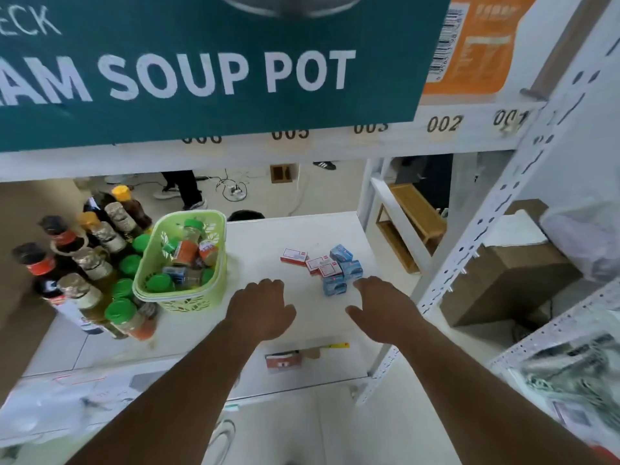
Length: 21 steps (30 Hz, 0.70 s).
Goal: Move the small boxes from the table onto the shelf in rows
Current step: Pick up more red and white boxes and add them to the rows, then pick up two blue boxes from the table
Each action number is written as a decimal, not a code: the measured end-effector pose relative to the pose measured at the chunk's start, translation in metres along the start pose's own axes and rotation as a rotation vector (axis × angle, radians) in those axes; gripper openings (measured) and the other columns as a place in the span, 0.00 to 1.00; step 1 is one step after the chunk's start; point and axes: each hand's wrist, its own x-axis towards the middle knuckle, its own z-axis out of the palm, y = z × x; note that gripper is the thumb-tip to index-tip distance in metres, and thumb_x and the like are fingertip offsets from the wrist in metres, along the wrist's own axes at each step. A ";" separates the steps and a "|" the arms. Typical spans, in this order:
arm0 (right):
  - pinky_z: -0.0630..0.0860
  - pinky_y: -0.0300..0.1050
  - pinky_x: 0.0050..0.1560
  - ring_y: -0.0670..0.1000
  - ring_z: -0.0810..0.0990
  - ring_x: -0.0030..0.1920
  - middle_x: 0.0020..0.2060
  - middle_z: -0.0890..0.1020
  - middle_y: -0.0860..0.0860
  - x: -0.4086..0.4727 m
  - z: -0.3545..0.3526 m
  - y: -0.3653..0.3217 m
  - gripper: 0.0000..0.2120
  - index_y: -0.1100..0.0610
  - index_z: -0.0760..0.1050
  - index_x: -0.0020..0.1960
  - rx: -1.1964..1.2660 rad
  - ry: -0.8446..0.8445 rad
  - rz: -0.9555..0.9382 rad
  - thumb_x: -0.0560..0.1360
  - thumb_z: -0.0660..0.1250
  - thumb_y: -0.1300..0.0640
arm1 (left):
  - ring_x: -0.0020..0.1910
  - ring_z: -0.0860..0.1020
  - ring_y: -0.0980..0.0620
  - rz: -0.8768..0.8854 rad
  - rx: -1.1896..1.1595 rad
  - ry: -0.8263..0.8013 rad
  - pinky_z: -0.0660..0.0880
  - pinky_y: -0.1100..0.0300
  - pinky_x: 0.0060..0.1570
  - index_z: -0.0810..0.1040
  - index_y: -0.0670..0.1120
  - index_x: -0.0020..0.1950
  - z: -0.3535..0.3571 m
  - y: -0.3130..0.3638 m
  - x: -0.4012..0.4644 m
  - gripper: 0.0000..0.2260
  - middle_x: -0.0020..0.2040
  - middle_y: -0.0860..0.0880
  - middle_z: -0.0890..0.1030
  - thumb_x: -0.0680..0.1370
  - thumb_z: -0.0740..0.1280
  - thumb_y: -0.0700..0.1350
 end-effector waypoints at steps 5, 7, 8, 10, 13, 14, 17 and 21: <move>0.73 0.46 0.62 0.51 0.75 0.66 0.67 0.75 0.50 0.025 0.004 0.000 0.26 0.52 0.67 0.73 0.025 0.006 0.035 0.78 0.64 0.43 | 0.65 0.73 0.46 0.026 0.001 -0.032 0.70 0.51 0.62 0.68 0.48 0.70 0.001 -0.004 0.021 0.24 0.68 0.48 0.73 0.77 0.56 0.59; 0.74 0.46 0.61 0.51 0.76 0.65 0.66 0.76 0.49 0.032 0.007 0.002 0.26 0.51 0.67 0.73 0.026 0.005 0.048 0.78 0.65 0.43 | 0.66 0.72 0.46 0.029 -0.001 -0.045 0.70 0.51 0.63 0.68 0.48 0.70 0.003 -0.003 0.029 0.25 0.68 0.48 0.73 0.77 0.56 0.59; 0.74 0.46 0.61 0.51 0.76 0.64 0.65 0.76 0.49 0.035 0.008 0.004 0.26 0.51 0.68 0.72 0.028 0.003 0.055 0.77 0.66 0.43 | 0.66 0.72 0.46 0.031 -0.001 -0.048 0.70 0.51 0.63 0.67 0.48 0.71 0.004 -0.002 0.032 0.25 0.69 0.48 0.73 0.77 0.56 0.59; 0.75 0.46 0.60 0.51 0.77 0.63 0.65 0.77 0.49 0.041 0.011 0.009 0.26 0.52 0.68 0.71 0.043 0.001 0.067 0.77 0.67 0.44 | 0.67 0.72 0.46 0.038 -0.004 -0.046 0.69 0.50 0.64 0.67 0.48 0.71 0.006 0.002 0.040 0.25 0.69 0.48 0.72 0.77 0.57 0.59; 0.75 0.44 0.58 0.50 0.77 0.62 0.64 0.77 0.50 0.050 0.012 0.018 0.24 0.52 0.69 0.71 0.042 -0.005 0.063 0.77 0.67 0.45 | 0.66 0.72 0.47 0.057 -0.009 -0.047 0.70 0.51 0.64 0.67 0.48 0.71 0.010 0.016 0.050 0.25 0.69 0.48 0.72 0.78 0.58 0.59; 0.74 0.43 0.57 0.50 0.77 0.62 0.64 0.76 0.50 0.053 0.013 0.021 0.24 0.52 0.69 0.71 0.042 -0.009 0.062 0.78 0.67 0.46 | 0.66 0.72 0.47 0.067 -0.004 -0.048 0.70 0.51 0.64 0.67 0.48 0.71 0.011 0.021 0.052 0.25 0.69 0.48 0.72 0.78 0.58 0.59; 0.74 0.41 0.52 0.49 0.78 0.60 0.64 0.77 0.49 0.063 0.015 0.027 0.23 0.51 0.69 0.70 0.047 -0.019 0.056 0.78 0.67 0.46 | 0.66 0.72 0.48 0.083 0.000 -0.047 0.70 0.52 0.63 0.66 0.49 0.72 0.015 0.034 0.061 0.25 0.70 0.49 0.72 0.78 0.58 0.59; 0.75 0.40 0.50 0.49 0.78 0.58 0.62 0.77 0.49 0.075 0.020 0.032 0.22 0.51 0.70 0.69 0.059 -0.022 0.052 0.78 0.67 0.46 | 0.66 0.73 0.48 0.084 0.005 -0.024 0.70 0.52 0.63 0.66 0.49 0.73 0.016 0.041 0.074 0.26 0.70 0.49 0.72 0.78 0.59 0.59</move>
